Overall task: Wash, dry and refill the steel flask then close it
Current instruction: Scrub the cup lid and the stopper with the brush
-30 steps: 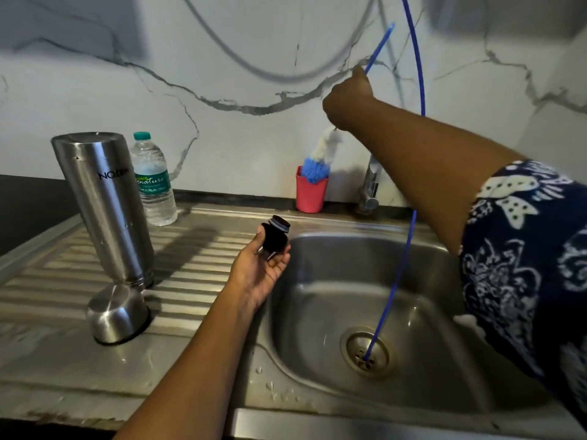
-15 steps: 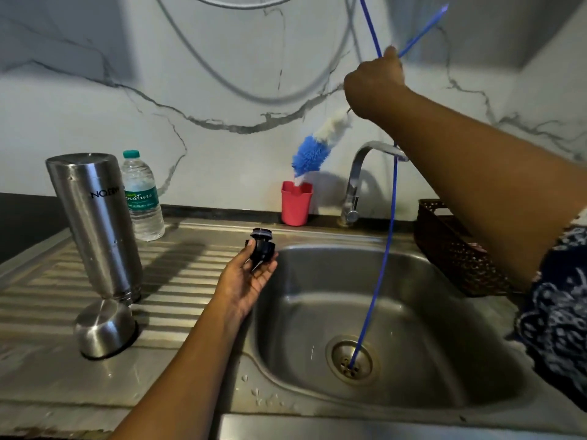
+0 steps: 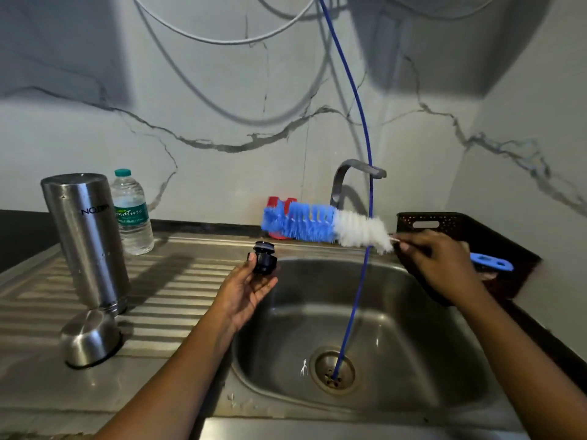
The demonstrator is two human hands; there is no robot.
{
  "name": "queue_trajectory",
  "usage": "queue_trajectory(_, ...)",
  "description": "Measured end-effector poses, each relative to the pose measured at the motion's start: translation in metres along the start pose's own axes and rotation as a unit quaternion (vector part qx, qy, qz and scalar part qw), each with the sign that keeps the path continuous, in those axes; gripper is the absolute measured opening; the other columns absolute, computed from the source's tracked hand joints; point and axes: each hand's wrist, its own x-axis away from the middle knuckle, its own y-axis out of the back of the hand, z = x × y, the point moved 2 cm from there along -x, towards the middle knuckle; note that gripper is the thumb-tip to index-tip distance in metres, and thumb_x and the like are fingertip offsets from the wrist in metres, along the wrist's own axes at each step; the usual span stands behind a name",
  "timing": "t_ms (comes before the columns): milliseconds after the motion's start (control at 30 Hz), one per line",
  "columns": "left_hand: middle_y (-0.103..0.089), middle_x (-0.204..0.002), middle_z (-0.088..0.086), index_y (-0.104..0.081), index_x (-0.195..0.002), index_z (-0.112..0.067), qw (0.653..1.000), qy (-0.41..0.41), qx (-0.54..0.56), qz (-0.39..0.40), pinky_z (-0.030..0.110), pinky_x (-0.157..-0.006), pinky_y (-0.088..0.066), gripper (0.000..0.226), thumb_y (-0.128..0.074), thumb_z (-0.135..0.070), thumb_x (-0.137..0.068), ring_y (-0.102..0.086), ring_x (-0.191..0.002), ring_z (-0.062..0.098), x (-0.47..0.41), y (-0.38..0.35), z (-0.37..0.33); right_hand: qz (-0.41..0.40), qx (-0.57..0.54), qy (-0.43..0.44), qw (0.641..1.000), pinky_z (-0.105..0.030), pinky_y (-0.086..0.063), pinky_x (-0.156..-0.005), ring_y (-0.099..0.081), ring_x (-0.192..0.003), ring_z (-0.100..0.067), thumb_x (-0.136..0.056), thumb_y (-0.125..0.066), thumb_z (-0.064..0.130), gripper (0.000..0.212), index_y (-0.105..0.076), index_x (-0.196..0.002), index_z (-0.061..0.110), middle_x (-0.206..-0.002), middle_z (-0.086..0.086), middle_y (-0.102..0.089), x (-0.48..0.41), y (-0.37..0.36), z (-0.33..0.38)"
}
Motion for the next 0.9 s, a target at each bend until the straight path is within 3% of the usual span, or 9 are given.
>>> queue_trajectory(200, -0.072, -0.105, 0.014, -0.052, -0.126, -0.004, 1.000, -0.002, 0.001, 0.003, 0.028, -0.064, -0.058, 0.118, -0.098, -0.041, -0.023, -0.072, -0.089, 0.026, 0.001, -0.004, 0.005, -0.002, -0.001, 0.062, 0.998, -0.034, -0.025, -0.072, -0.055, -0.083, -0.023, -0.082, -0.069, 0.010, 0.028, -0.072, -0.105, 0.026, -0.087, 0.003, -0.064, 0.019, -0.039, -0.016)
queue_trajectory(367, -0.072, -0.101, 0.016, -0.055, -0.121, -0.001, 1.000, -0.002, 0.010, 0.015, 0.025, -0.061, -0.058, 0.099, -0.095, -0.039, -0.039, -0.072, -0.086, 0.025, 0.003, -0.005, 0.004, -0.010, 0.030, 0.024, 0.999, -0.032, -0.020, -0.076, -0.053, -0.091, -0.026, -0.083, -0.066, 0.008, 0.024, -0.072, -0.106, 0.016, -0.096, -0.005, -0.065, 0.020, -0.031, -0.036)
queue_trajectory(533, -0.072, -0.103, 0.017, -0.057, -0.117, -0.003, 1.000, -0.014, 0.009, 0.013, 0.025, -0.062, -0.058, 0.109, -0.099, -0.036, -0.022, -0.072, -0.088, 0.026, 0.000, -0.002, 0.000, -0.081, 0.030, 0.080, 0.993, -0.034, -0.023, -0.070, -0.055, -0.078, -0.028, -0.078, -0.070, 0.007, 0.025, -0.073, -0.099, 0.020, -0.083, -0.002, -0.064, 0.026, -0.040, -0.020)
queue_trajectory(667, -0.072, -0.103, 0.017, -0.058, -0.114, -0.003, 1.000, -0.022, 0.008, 0.006, 0.026, -0.061, -0.058, 0.106, -0.099, -0.034, -0.021, -0.072, -0.088, 0.027, 0.003, -0.001, -0.002, -0.111, 0.024, 0.097, 0.989, -0.034, -0.023, -0.069, -0.053, -0.077, -0.023, -0.079, -0.057, 0.021, 0.028, -0.073, -0.101, 0.026, -0.081, 0.002, -0.062, 0.030, -0.040, -0.018)
queue_trajectory(800, -0.074, -0.092, 0.009, -0.062, -0.097, -0.007, 0.998, -0.057, -0.014, -0.017, 0.027, -0.062, -0.058, 0.093, -0.099, -0.036, -0.017, -0.072, -0.083, 0.021, 0.002, -0.001, -0.002, -0.102, 0.051, 0.121, 0.986, -0.027, -0.012, -0.069, -0.048, -0.081, -0.016, -0.077, -0.056, 0.022, 0.028, -0.074, -0.098, 0.023, -0.084, 0.003, -0.063, 0.026, -0.032, -0.028)
queue_trajectory(900, -0.074, -0.084, 0.005, -0.058, -0.090, -0.010, 0.997, -0.075, -0.024, -0.016, 0.028, -0.063, -0.058, 0.072, -0.097, -0.026, -0.032, -0.073, -0.080, 0.018, 0.002, 0.000, -0.001, -0.097, 0.066, 0.127, 0.985, -0.032, -0.019, -0.072, -0.054, -0.078, -0.024, -0.076, -0.057, 0.019, 0.026, -0.074, -0.095, 0.020, -0.082, 0.001, -0.063, 0.026, -0.028, -0.027)
